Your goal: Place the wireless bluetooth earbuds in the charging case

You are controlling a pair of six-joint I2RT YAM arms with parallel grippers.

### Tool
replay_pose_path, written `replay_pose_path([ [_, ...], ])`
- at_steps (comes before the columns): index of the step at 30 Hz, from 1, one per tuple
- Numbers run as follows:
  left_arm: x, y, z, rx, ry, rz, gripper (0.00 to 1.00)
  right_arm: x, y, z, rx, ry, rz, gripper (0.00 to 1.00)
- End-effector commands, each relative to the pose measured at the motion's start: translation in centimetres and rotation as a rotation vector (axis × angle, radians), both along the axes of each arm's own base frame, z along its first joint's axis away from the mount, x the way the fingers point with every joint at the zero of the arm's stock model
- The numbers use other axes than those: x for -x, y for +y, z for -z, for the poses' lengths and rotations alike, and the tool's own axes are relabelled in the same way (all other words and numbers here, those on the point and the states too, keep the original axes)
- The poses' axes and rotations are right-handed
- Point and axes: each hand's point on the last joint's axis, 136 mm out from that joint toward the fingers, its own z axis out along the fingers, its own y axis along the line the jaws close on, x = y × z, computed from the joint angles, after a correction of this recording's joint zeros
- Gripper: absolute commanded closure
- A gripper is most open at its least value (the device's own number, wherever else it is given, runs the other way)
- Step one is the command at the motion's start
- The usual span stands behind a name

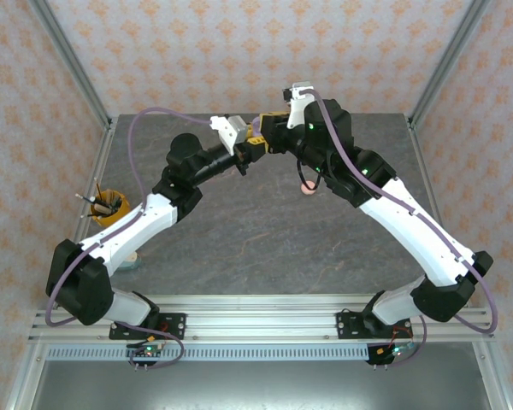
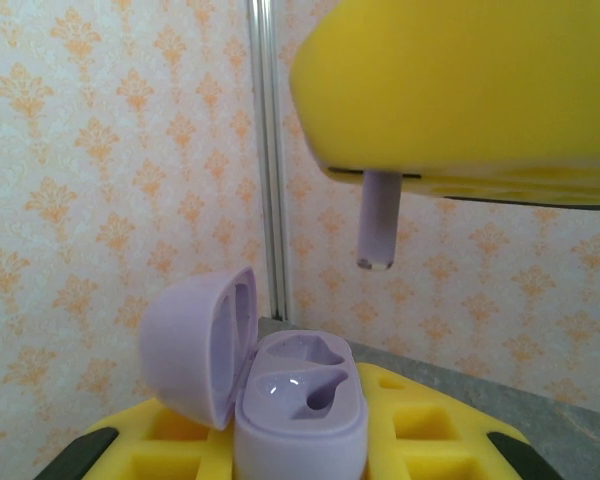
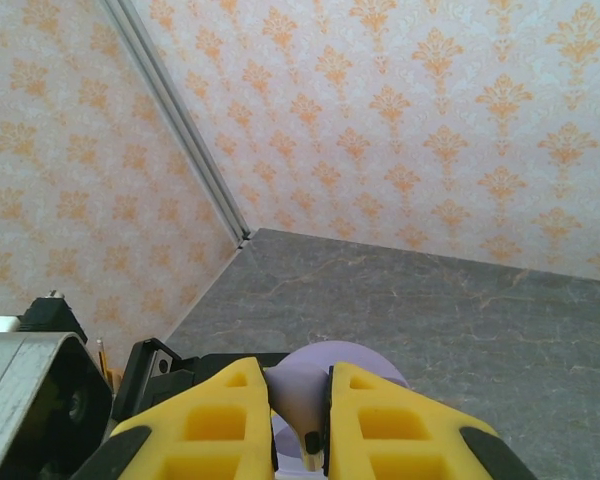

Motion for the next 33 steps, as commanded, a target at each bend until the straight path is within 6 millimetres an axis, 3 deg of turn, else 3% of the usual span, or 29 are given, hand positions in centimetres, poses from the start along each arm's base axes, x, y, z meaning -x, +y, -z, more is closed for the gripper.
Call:
replay_pose_path([
  [1, 0.9, -0.4, -2.5, 0.022, -0.088, 0.034, 1.0, 0.5, -0.2, -1.4, -0.046, -0.029, -0.01, 0.84],
  [24, 1.4, 0.0, -3.6, 0.024, -0.114, 0.026, 1.0, -0.1, 0.2, 1.8, -0.002, 0.047, 0.002, 0.85],
  [33, 1.6, 0.0, -3.9, 0.027, -0.119, 0.028, 1.0, -2.0, -1.2, 3.7, -0.064, 0.132, 0.025, 0.86],
])
